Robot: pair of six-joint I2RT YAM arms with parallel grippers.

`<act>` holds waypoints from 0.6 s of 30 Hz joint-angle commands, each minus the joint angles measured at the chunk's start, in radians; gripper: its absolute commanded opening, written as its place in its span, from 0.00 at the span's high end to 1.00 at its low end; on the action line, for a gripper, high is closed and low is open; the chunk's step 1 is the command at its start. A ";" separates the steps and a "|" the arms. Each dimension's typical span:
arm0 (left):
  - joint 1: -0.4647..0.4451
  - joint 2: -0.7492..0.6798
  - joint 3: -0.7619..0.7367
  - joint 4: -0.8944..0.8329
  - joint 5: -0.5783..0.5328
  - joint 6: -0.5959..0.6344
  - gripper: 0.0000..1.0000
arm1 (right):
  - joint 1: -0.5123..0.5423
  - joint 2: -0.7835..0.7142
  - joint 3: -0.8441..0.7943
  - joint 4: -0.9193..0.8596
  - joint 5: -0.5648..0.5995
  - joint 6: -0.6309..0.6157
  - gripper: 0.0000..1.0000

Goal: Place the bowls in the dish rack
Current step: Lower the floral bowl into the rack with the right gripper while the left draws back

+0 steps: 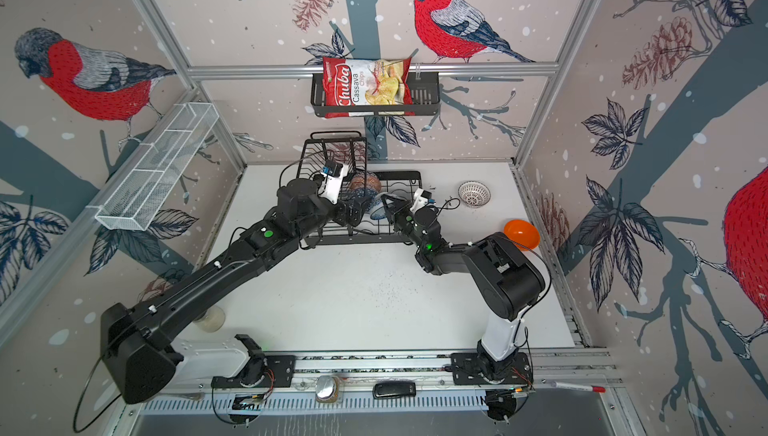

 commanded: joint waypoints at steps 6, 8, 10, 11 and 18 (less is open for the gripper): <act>0.077 0.009 0.013 0.009 0.088 -0.078 0.02 | 0.018 0.086 0.069 0.102 -0.032 0.048 1.00; 0.079 0.001 0.000 0.017 0.073 -0.070 0.02 | 0.021 0.111 0.086 0.109 -0.033 0.059 1.00; 0.076 -0.002 -0.008 0.022 0.067 -0.069 0.02 | 0.024 0.134 0.101 0.119 -0.039 0.073 1.00; 0.077 0.001 -0.002 0.018 0.072 -0.070 0.02 | 0.025 0.143 0.107 0.124 -0.042 0.079 1.00; 0.076 0.004 -0.002 0.016 0.070 -0.068 0.02 | 0.038 0.191 0.153 0.106 -0.040 0.092 1.00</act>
